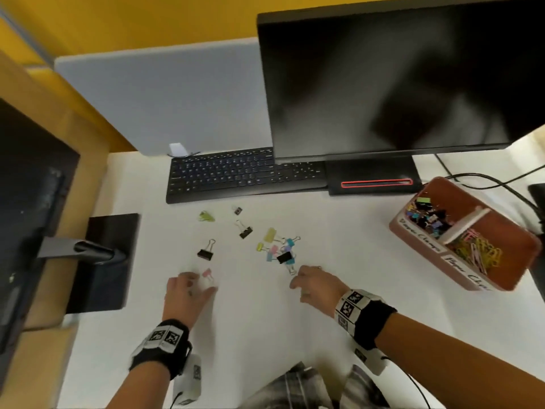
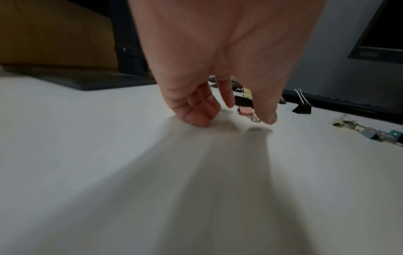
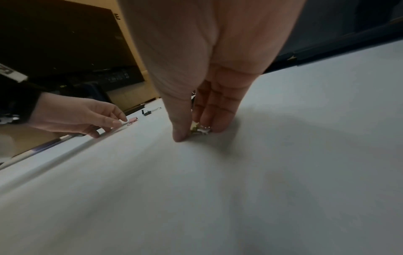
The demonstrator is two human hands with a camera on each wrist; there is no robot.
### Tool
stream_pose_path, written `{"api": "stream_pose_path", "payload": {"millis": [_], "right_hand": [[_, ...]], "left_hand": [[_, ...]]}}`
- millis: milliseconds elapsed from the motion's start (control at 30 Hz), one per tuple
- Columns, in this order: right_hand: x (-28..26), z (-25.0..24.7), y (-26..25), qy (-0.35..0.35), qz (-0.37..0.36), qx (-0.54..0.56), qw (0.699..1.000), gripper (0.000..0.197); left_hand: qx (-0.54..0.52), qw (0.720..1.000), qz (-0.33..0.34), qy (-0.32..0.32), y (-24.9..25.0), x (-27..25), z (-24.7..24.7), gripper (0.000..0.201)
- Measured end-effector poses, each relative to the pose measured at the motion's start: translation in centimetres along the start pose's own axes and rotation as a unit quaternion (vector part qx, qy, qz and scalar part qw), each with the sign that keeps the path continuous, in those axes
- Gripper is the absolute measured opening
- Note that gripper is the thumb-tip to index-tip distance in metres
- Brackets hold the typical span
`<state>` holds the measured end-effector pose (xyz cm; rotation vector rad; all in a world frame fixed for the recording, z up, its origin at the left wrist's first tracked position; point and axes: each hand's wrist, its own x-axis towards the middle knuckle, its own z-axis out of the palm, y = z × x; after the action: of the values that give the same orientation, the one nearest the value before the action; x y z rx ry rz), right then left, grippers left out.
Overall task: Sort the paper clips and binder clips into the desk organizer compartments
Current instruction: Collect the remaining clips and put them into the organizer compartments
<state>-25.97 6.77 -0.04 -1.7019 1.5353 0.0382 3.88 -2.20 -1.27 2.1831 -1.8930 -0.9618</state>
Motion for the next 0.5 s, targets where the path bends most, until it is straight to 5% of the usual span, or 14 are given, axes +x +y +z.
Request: {"api": "stream_pose_path", "payload": {"millis": [267, 500], "right_hand": [[0.7, 0.8, -0.6, 0.041, 0.062, 0.069, 0.995, 0.029], [2.3, -1.4, -2.1, 0.144, 0.071, 0.133, 0.978, 0.067]], "left_hand": [[-0.029, 0.995, 0.096, 0.004, 1.5, 0.8, 0.1, 0.029], [0.018, 0.991, 0.118, -0.053, 2.3, 2.5, -0.4, 0.01]]}}
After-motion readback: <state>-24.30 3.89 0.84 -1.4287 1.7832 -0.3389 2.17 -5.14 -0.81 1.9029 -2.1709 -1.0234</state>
